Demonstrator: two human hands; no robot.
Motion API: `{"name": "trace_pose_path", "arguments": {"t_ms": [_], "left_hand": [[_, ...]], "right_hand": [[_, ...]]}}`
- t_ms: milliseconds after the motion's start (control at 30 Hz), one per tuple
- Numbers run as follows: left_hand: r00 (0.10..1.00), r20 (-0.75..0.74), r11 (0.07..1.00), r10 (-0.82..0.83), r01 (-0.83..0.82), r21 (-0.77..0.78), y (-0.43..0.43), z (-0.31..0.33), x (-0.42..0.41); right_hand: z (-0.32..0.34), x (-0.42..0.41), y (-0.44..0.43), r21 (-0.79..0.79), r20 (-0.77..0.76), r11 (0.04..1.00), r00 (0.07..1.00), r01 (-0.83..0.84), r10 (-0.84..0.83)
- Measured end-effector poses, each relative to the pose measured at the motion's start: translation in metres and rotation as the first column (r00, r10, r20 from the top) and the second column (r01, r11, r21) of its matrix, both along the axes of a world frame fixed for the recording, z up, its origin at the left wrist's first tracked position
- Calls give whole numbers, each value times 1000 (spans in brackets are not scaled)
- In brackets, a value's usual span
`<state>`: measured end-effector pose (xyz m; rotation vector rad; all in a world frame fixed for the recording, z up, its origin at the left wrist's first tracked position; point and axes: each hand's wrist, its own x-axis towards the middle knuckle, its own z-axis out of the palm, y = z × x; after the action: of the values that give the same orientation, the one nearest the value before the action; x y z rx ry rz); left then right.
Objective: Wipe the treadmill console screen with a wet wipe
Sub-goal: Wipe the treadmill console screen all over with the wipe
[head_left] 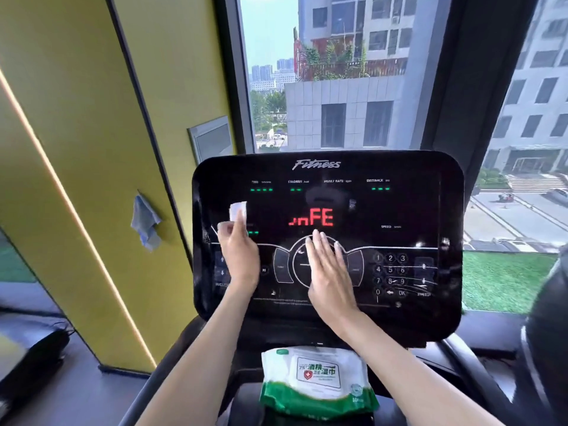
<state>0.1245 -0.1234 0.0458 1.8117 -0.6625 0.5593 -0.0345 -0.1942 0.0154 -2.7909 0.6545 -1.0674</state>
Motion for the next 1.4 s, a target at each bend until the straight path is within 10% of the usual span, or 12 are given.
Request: {"name": "trace_pose_path", "arguments": {"t_ms": [200, 400, 600, 800, 1000, 1200, 1400], "left_hand": [[741, 470, 835, -480, 222, 503, 8, -12, 0], [997, 67, 998, -30, 27, 53, 39, 14, 54], [840, 363, 868, -403, 226, 441, 51, -3, 43], [987, 127, 986, -94, 75, 148, 55, 26, 73], [814, 365, 842, -452, 254, 475, 66, -17, 57], [979, 165, 984, -117, 92, 153, 40, 34, 65], [777, 413, 846, -475, 273, 459, 35, -10, 29]], "right_hand": [[-1, 10, 13, -14, 8, 999, 999, -37, 37], [4, 23, 16, -37, -15, 998, 998, -59, 59], [0, 39, 26, -62, -78, 998, 997, -10, 5], [1, 43, 28, -82, -87, 996, 995, 40, -47], [-2, 42, 26, -114, -96, 993, 994, 37, -48], [-3, 49, 28, -106, -87, 994, 995, 42, -51], [-6, 32, 19, -74, 58, 996, 997, -40, 44]]}}
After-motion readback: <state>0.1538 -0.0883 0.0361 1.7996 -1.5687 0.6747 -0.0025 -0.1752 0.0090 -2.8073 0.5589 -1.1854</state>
